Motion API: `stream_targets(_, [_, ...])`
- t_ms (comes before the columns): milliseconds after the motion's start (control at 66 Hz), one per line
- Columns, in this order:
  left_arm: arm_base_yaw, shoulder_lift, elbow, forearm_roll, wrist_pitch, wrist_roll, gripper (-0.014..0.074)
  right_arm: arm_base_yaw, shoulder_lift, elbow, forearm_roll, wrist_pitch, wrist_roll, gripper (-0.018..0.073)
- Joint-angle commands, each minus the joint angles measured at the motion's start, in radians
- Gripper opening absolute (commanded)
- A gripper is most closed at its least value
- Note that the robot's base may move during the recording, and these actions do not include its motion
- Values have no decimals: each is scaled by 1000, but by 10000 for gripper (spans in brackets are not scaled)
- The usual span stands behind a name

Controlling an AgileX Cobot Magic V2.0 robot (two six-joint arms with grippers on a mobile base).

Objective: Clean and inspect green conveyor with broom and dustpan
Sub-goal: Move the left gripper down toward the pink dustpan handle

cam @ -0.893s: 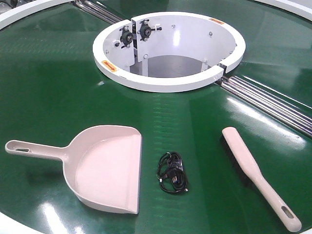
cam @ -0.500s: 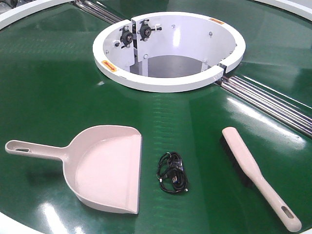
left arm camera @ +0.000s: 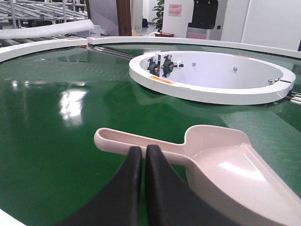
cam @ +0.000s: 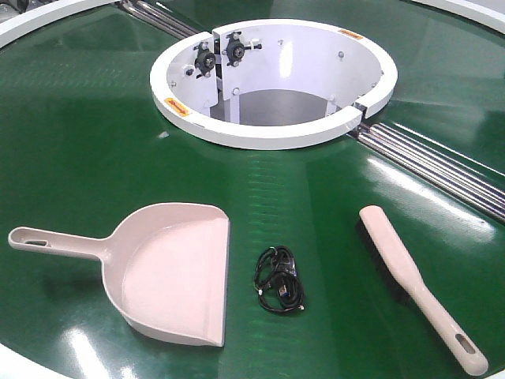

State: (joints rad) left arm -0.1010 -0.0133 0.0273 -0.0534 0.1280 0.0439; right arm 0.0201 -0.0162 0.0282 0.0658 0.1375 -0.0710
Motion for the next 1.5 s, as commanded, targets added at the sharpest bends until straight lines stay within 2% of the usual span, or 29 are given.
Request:
stream_targets(0, [5, -15, 30, -2, -67, -6, -6, -6, -11, 20, -7, -74, -5, -10])
stream_targets(500, [5, -15, 30, -10, -75, -7, -6, -6, -11, 20, -7, -74, -5, -10])
stream_targets(742, [5, -14, -40, -8, -233, -18, -6, -6, -11, 20, -7, -74, -5, -10])
stream_targets(833, [5, -2, -99, -1, -249, -8, -6, -6, -11, 20, -6, -74, -5, -10])
stream_targets(1030, [5, 122, -263, -2, -128, -2, -6, -6, -11, 20, -3, -74, -5, -10])
stream_targets(1287, [5, 424, -474, -2, 103, 10, -6, -6, -11, 20, -3, -74, -5, -10])
stream_targets(1393, [5, 526, -517, -2, 171, 10, -6, -6, -11, 20, -3, -74, -5, -10])
stream_targets(1484, [5, 592, -511, -2, 177, 9, -6, -6, -11, 20, -3, -74, -5, -10])
